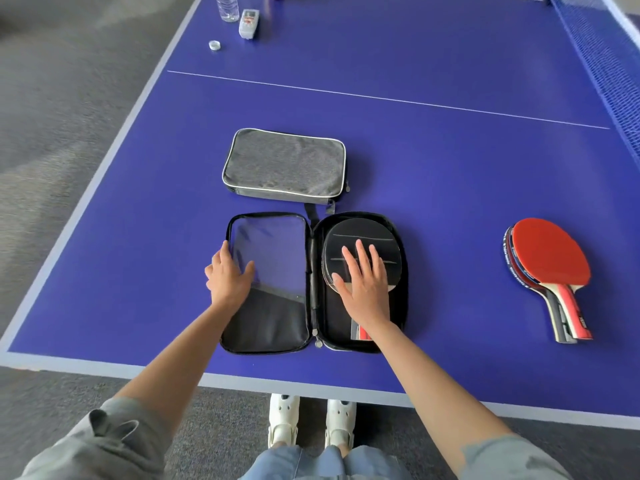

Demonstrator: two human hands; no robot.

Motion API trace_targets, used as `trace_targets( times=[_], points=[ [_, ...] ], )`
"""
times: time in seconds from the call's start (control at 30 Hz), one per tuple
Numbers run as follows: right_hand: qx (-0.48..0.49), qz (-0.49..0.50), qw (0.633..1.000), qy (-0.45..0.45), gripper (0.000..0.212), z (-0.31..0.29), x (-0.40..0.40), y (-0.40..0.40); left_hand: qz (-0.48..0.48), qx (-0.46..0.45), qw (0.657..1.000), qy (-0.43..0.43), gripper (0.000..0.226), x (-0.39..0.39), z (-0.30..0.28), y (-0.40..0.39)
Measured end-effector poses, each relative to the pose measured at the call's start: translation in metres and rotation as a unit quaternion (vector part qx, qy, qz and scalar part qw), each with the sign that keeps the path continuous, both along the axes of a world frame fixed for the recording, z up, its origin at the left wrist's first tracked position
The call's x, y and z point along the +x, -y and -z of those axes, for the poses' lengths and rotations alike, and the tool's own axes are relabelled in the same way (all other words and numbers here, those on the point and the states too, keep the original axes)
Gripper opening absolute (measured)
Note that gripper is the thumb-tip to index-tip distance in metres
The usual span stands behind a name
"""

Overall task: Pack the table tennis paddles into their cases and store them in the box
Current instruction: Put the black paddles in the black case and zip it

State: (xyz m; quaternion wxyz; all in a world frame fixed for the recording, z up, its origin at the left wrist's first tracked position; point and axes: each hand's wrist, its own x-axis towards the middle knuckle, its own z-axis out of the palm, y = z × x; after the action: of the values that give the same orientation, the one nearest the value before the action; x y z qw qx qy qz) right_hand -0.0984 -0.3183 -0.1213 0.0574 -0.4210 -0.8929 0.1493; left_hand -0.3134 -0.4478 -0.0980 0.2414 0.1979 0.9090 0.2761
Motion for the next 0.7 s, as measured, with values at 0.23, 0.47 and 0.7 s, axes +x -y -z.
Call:
trace_targets(
  times=[0.23, 0.47, 0.7],
  points=[
    [-0.002, -0.001, 1.0, 0.025, 0.057, -0.001, 0.0, -0.002, -0.021, 0.123, 0.988, 0.087, 0.013, -0.012, -0.014, 0.023],
    [-0.238, 0.043, 0.965, -0.103, 0.058, -0.04, -0.013, 0.001, 0.047, 0.271, 0.933, 0.232, 0.038, 0.014, -0.073, 0.006],
    [-0.483, 0.089, 0.782, -0.384, 0.038, -0.116, -0.023, 0.002, 0.201, 0.267, 0.903, 0.269, 0.048, 0.091, -0.091, -0.045]
  ],
)
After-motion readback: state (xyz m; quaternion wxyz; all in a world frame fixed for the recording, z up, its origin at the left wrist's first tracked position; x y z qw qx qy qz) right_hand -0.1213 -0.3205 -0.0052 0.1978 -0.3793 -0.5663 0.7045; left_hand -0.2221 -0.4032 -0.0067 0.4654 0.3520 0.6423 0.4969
